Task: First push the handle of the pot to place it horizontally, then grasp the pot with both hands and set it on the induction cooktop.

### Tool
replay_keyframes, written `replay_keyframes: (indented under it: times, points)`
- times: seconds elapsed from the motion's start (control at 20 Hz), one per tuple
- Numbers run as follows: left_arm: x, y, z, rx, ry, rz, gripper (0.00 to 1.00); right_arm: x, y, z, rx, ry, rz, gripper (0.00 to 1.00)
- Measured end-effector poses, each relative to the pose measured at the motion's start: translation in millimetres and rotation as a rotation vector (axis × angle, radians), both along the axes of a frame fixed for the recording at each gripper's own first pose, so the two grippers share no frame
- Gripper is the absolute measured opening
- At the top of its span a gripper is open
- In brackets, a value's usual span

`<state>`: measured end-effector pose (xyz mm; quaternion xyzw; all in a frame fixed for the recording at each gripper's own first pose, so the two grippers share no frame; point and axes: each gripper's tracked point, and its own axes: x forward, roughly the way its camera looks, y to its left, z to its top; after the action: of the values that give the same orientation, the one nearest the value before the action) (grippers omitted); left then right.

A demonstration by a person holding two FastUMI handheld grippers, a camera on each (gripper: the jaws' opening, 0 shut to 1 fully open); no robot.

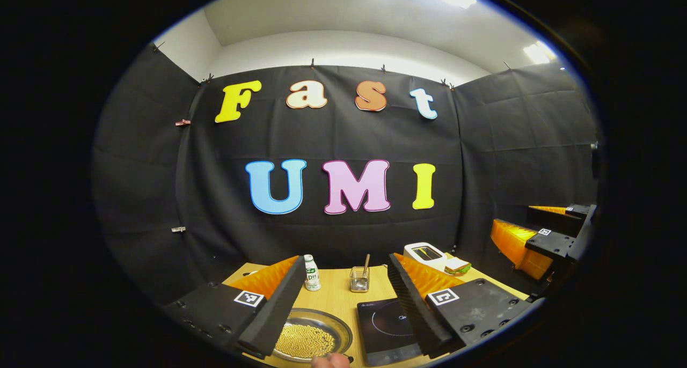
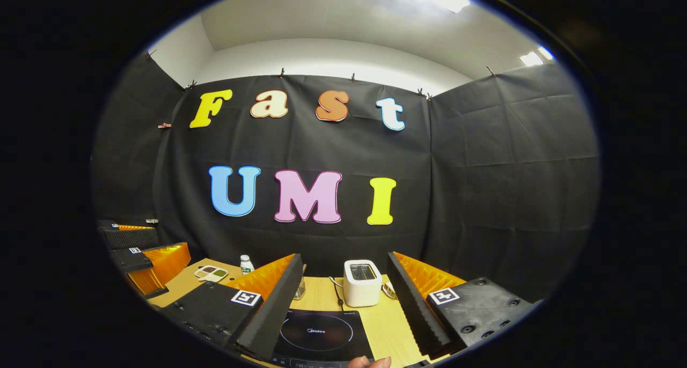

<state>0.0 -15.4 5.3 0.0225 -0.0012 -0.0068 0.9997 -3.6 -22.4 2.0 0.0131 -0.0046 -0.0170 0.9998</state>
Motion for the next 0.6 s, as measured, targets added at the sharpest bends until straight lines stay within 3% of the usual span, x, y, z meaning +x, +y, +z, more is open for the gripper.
replay_keyframes:
  times: [0.6]
  points:
    - [-10, 25, 13, 0.007, -0.058, 0.036, 0.98, -3, 10, 9, 0.001, -0.025, 0.025, 0.98]
